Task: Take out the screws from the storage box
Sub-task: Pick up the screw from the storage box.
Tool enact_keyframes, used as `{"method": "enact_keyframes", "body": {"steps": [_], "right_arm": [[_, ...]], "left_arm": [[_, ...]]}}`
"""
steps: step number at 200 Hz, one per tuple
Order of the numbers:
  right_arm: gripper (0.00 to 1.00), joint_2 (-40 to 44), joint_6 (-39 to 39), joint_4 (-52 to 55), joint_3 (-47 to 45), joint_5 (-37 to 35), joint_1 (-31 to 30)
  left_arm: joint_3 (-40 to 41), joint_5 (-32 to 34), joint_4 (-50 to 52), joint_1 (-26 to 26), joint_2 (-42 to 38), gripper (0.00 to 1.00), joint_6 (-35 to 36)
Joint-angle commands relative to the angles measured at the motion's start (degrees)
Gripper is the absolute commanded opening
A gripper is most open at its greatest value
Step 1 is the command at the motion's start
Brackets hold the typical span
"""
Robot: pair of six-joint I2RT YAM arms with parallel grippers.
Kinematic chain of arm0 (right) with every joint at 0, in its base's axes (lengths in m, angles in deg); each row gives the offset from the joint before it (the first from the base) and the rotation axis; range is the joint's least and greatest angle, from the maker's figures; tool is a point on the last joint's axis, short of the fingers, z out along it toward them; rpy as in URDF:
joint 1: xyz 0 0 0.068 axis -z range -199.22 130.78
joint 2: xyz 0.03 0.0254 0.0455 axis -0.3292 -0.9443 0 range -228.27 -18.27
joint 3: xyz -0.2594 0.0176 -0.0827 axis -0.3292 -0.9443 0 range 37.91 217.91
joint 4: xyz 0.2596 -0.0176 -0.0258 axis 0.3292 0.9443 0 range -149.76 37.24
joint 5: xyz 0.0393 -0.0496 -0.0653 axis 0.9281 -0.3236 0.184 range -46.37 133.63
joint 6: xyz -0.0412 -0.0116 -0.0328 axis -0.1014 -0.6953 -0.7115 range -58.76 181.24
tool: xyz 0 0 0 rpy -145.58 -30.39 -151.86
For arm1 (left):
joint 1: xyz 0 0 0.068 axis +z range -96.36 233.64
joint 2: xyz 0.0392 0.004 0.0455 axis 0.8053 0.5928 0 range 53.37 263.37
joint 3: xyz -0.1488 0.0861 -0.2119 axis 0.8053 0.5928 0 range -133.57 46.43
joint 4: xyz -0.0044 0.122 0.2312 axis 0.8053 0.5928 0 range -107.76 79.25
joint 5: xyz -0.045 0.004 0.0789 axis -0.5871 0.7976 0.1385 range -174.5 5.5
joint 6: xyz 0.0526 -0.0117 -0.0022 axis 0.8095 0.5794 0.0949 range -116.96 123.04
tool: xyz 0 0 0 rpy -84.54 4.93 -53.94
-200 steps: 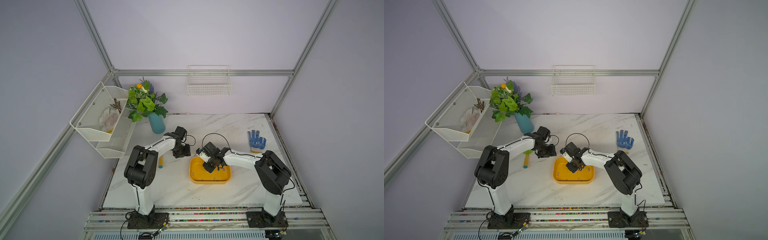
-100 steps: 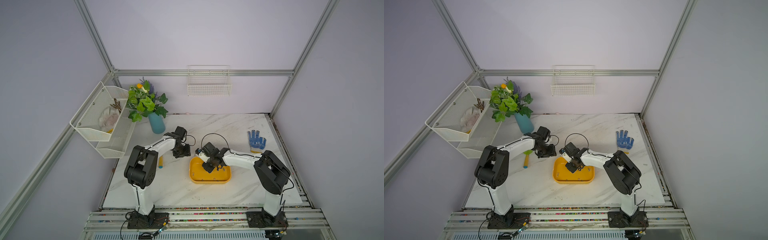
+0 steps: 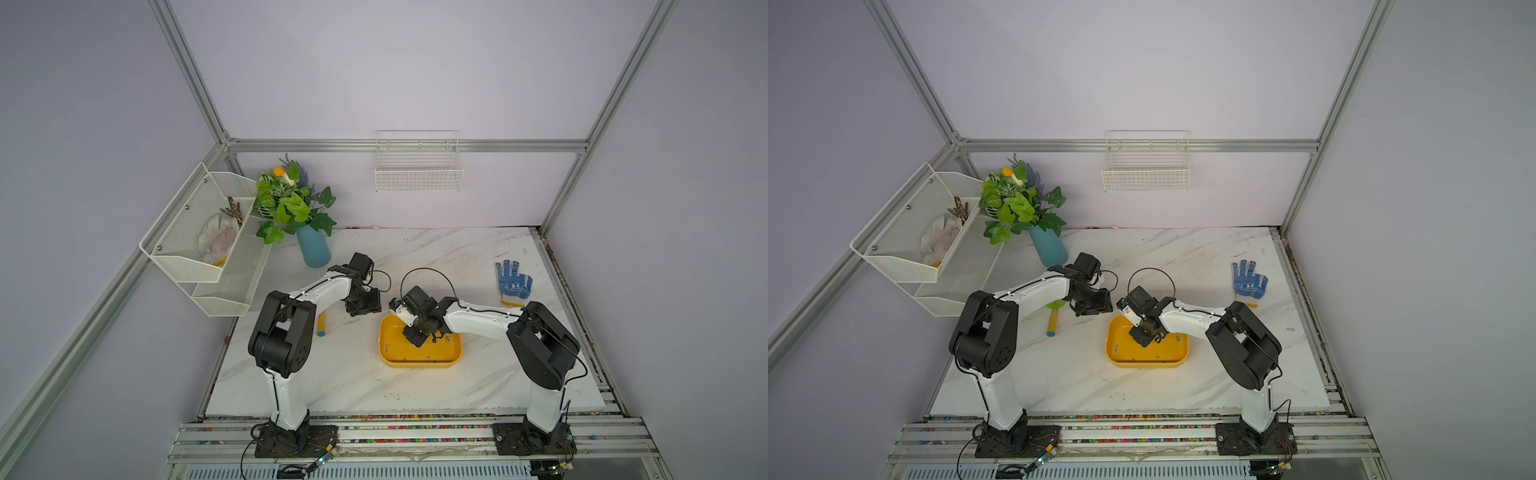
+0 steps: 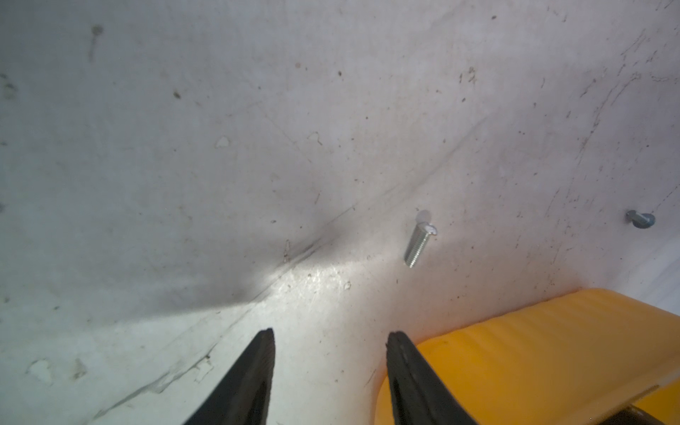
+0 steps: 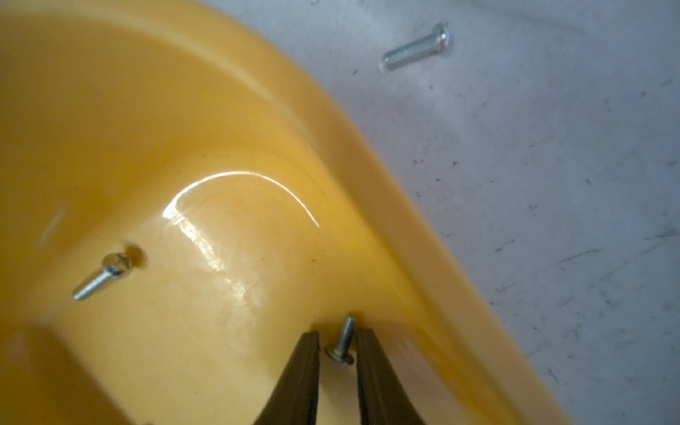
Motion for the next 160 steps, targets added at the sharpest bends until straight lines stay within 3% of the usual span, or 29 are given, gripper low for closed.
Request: {"method": "enact_keyframes", "body": {"steps": [1,108,160], "right_arm": [[0.23,-3.7,-0.3,1.2,-1.1,-1.9,-0.2],[0.16,-4.1,-0.6,0.9,-0.8,-2.9,-0.2],[0.13,0.7,-0.3,1.7,0.3,-3.2,-0.2]], "left_arm": [[2.4,-0.1,1.3,0.4,0.3,0.54,0.8],[2.5,-0.2,1.4,0.6,0.7,0.54,0.9],[2.5,0.0,1.4,0.6,0.3,0.54,0.9]]}}
